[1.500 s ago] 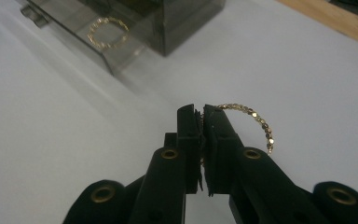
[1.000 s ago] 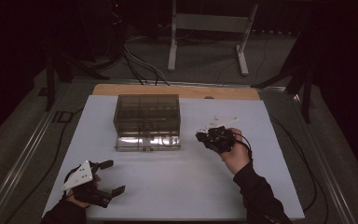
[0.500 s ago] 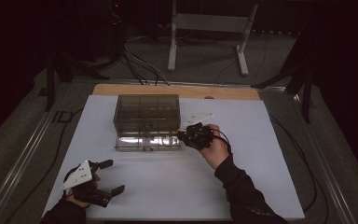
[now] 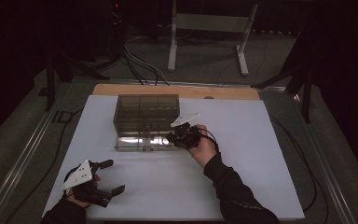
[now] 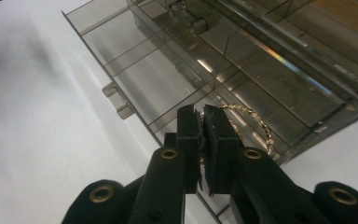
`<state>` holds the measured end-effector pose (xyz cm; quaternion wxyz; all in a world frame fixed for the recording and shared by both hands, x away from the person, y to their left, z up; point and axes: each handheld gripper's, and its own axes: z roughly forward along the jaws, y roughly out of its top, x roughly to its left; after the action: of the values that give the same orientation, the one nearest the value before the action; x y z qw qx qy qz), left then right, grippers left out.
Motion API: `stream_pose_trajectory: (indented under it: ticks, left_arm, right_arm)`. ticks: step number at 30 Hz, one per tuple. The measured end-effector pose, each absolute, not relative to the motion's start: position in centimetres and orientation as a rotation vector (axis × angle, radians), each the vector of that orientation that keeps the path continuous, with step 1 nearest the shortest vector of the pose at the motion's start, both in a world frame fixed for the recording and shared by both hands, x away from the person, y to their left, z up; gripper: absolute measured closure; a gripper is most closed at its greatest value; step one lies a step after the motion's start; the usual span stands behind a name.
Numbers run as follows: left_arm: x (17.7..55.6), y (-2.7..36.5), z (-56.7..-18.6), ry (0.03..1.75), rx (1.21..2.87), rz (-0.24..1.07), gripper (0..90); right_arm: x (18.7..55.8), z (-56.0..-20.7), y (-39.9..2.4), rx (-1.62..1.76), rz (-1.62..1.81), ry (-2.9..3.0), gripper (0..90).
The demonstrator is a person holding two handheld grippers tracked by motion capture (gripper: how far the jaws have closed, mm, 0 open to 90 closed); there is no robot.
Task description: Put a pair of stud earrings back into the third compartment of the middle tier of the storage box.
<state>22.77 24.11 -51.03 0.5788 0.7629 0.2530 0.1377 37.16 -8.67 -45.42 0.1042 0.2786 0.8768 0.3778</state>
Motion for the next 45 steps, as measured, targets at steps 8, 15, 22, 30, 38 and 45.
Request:
stream_pose_trajectory:
  ticks: [8,15,22,30,38,45]
  left_arm:
    - [22.8,24.1,-51.1,0.590,1.788,0.317,0.6]
    - [22.9,24.1,-51.1,0.593,1.784,0.313,0.6]
    - [22.9,24.0,-51.1,0.594,1.785,0.312,0.6]
    - [22.9,24.1,-51.1,0.591,1.790,0.316,0.6]
    - [22.9,24.0,-51.1,0.595,1.788,0.315,0.6]
    - [22.8,24.0,-51.1,0.592,1.791,0.320,0.6]
  right_arm:
    - [38.1,-46.5,-8.2,0.845,1.104,2.609,85.9]
    - [38.5,-46.6,-8.3,0.855,1.117,2.630,74.9]
    - [38.0,-45.4,-8.4,0.835,1.187,2.614,53.8]
    - [37.5,-44.6,-9.0,0.839,1.279,2.602,27.5]
    - [37.3,-44.2,-10.2,0.846,1.314,2.590,13.4]
    - [37.0,-43.3,-11.6,0.881,1.350,2.557,0.0]
